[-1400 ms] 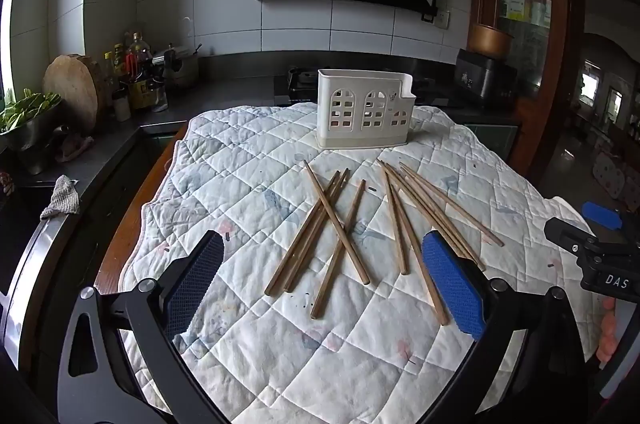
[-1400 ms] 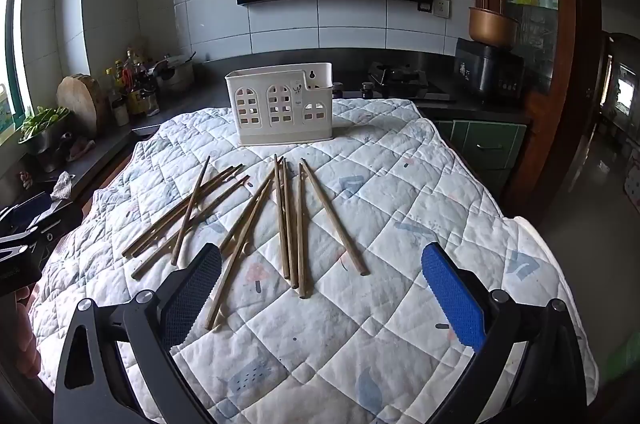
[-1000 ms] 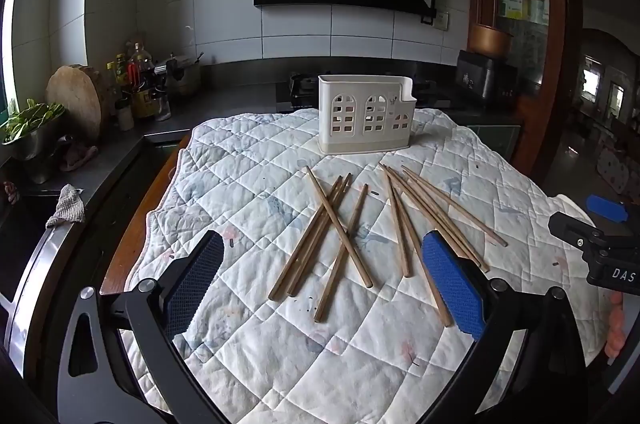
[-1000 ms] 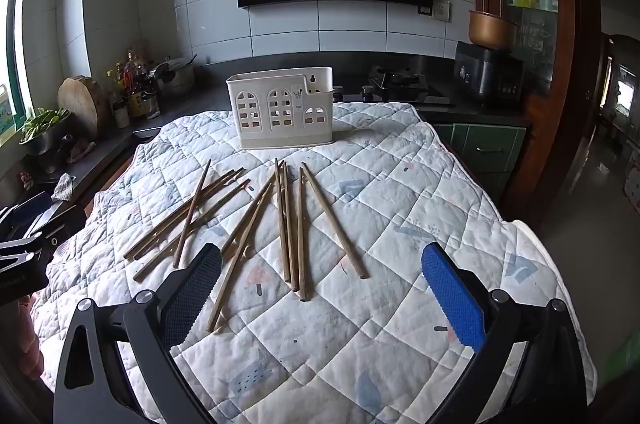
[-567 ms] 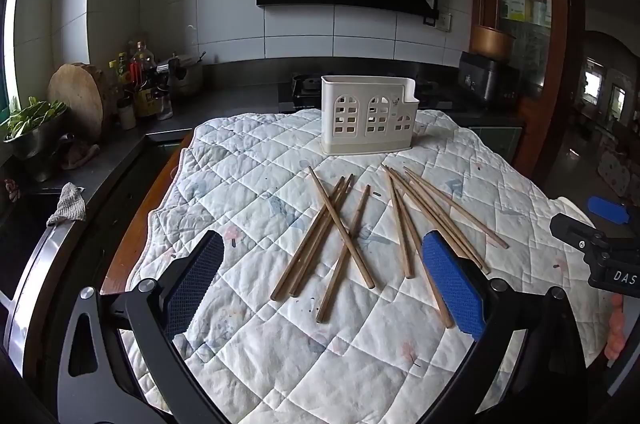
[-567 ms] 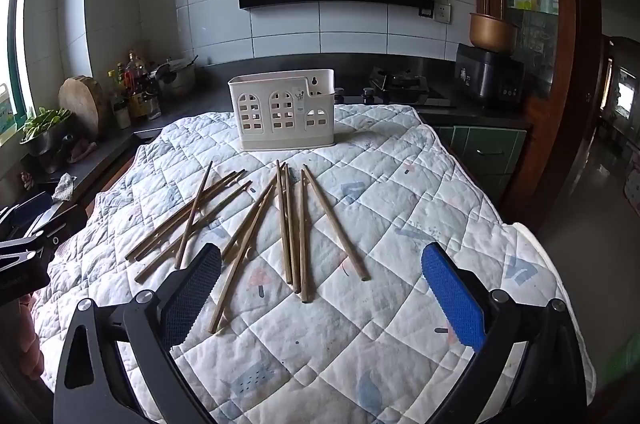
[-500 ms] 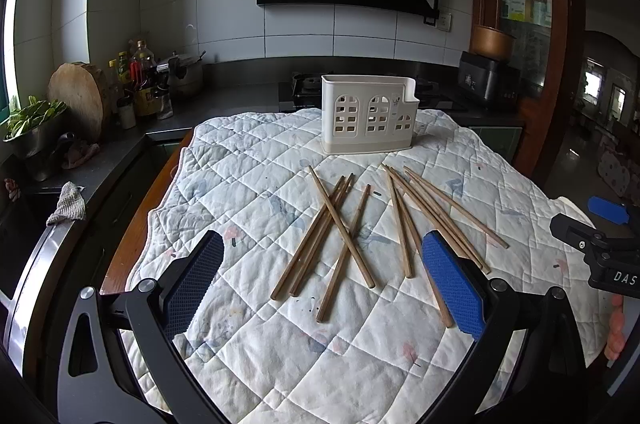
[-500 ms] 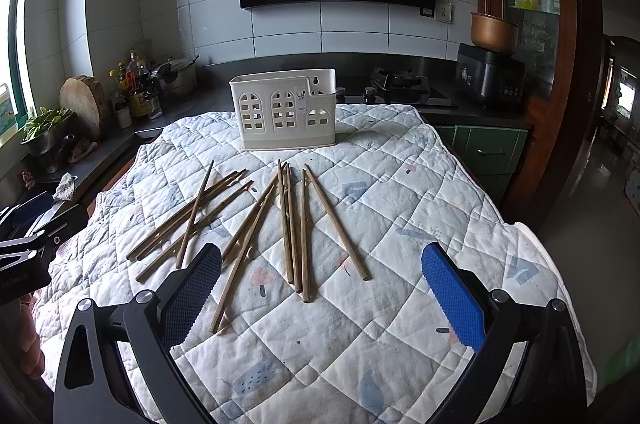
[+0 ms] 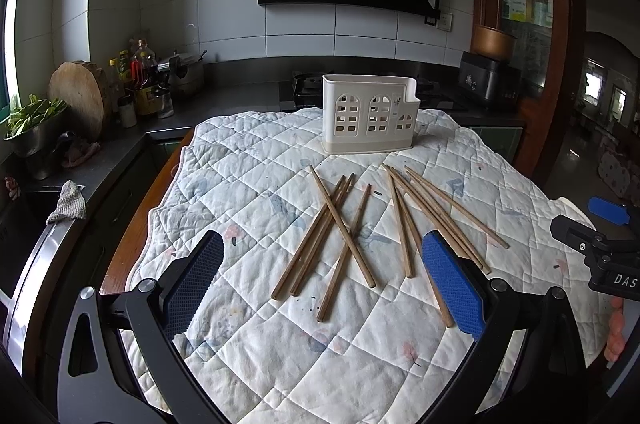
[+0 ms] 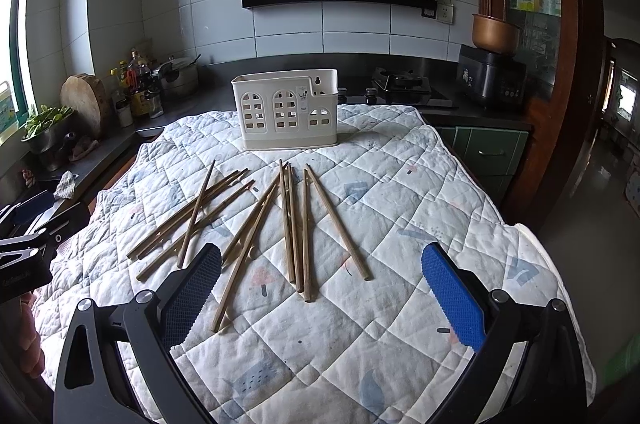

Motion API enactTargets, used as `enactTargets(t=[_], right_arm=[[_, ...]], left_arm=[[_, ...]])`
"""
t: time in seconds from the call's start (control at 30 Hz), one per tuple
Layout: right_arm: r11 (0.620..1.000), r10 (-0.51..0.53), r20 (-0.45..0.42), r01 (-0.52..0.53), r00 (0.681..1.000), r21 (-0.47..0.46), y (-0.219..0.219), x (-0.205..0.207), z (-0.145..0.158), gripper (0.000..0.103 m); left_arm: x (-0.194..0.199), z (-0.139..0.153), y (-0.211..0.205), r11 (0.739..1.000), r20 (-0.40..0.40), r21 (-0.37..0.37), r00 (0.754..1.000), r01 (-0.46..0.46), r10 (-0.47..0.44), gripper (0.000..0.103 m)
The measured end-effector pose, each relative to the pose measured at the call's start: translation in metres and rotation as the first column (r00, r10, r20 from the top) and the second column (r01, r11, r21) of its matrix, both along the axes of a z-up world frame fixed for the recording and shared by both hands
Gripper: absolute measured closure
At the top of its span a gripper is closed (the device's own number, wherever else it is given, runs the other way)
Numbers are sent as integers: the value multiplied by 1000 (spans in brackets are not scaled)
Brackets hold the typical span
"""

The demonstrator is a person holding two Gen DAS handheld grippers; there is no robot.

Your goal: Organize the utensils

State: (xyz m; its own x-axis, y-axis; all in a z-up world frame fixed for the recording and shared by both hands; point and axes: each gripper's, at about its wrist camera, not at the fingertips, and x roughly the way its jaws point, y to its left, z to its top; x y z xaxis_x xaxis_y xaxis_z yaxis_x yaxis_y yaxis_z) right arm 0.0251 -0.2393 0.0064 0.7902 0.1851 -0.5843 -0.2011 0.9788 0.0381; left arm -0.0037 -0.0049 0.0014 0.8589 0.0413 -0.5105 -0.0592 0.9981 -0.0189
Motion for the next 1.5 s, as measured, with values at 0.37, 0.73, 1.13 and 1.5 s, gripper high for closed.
enactTargets(t=[0.37, 0.73, 1.13, 1.5], right_arm=[[1000, -3, 2, 3, 1000, -4, 1, 0, 0, 6], [1000, -1, 2, 1, 1000, -2, 2, -1, -1, 6], [1000, -1, 3, 1, 1000, -2, 2, -1, -2, 6], [1000, 1, -1, -1, 1000, -2, 3, 0, -3, 6]], left_arm=[[0, -1, 0, 1000, 1, 0, 1000, 1, -1, 5], [1, -3, -1, 1000, 0, -1, 1000, 0, 0, 5], [-1, -2, -1, 1000, -2, 0, 1000, 1, -1, 5], [1, -3, -3, 1000, -8, 3, 1000, 1, -1, 5]])
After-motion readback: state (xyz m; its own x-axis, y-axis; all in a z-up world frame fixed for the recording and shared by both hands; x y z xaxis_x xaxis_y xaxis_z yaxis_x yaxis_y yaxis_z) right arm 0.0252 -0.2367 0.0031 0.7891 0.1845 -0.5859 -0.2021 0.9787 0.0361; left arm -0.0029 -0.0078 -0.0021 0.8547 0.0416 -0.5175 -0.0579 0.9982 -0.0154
